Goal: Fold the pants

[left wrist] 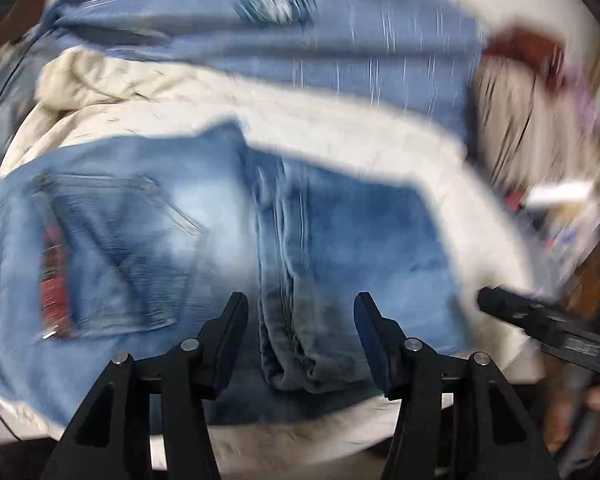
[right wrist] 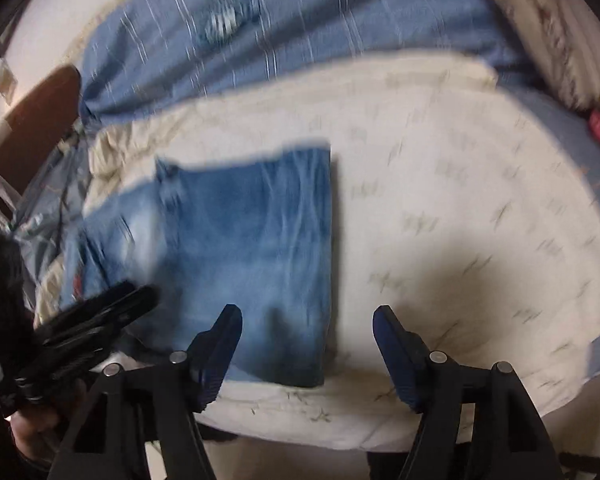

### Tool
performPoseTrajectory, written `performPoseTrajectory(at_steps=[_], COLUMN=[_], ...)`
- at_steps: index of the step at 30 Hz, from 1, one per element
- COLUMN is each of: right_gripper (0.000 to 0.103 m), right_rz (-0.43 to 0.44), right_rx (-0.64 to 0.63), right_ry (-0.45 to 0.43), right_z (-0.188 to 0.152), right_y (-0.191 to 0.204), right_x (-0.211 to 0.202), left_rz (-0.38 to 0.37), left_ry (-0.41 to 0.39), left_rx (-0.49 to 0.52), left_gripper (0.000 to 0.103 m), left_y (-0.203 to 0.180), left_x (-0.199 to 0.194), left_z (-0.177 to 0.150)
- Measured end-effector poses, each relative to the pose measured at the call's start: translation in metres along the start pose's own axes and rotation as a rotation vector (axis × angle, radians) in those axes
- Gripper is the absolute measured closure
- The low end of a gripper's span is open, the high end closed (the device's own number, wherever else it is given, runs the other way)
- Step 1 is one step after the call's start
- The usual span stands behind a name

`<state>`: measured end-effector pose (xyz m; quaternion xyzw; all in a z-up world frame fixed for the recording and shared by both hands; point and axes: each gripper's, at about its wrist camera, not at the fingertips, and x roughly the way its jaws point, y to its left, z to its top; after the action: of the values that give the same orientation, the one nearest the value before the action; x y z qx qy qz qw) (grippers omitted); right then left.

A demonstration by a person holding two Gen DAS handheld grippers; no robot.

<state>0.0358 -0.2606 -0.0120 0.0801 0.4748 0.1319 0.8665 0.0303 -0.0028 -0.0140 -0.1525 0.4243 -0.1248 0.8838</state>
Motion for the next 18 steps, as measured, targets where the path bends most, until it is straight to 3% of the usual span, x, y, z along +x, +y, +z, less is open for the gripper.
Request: performPoseTrajectory(at_steps=[2, 5, 8, 10, 14, 16, 18], right_gripper=[0.031, 0.031, 0.031, 0.031, 0.031, 0.031, 0.031], right_rz=[0.033, 0.149, 0.225, 0.232, 0.246, 0.244, 0.253], right_rx=[0.026, -0.012, -0.108, -0.155, -0.201, -0.208, -0.179], right_ry=[-0.042, -0.021, 0.04, 0.073, 0.139, 0.155, 0.171], right_z=[0.009, 0.02, 0.022, 0.02, 0.019, 0.012, 0.01], right_y=[0.005, 0.03, 0.071, 0.092, 0.125, 0.128, 0.123], right_x=[-0.013, -0.008, 0.014, 0.032, 0.063, 0.073, 0.078], left_rz=[-0.058, -0.087, -0.057, -0.063, -0.199, -0.212, -0.23], left_ry=[-0.074, -0.174, -0.234, -0.223, -0.198, -0.177, -0.207], left_rx=[-0.12, -0.331, -0.574, -0.701, -0.825, -0.846, -0.877], left_gripper=[0.037, 0.035, 0.033, 0.033, 0.033, 0.033, 0.033], left_y=[0.027, 0.078, 0.132, 0.163, 0.193, 0.197, 0.196], left_x=[-0.034, -0.073, -0.091, -0.089, -0.072, -0.071, -0.082], left_z=[-0.002, -0.015, -0.04, -0.054, -0.063, -0.062, -0.07])
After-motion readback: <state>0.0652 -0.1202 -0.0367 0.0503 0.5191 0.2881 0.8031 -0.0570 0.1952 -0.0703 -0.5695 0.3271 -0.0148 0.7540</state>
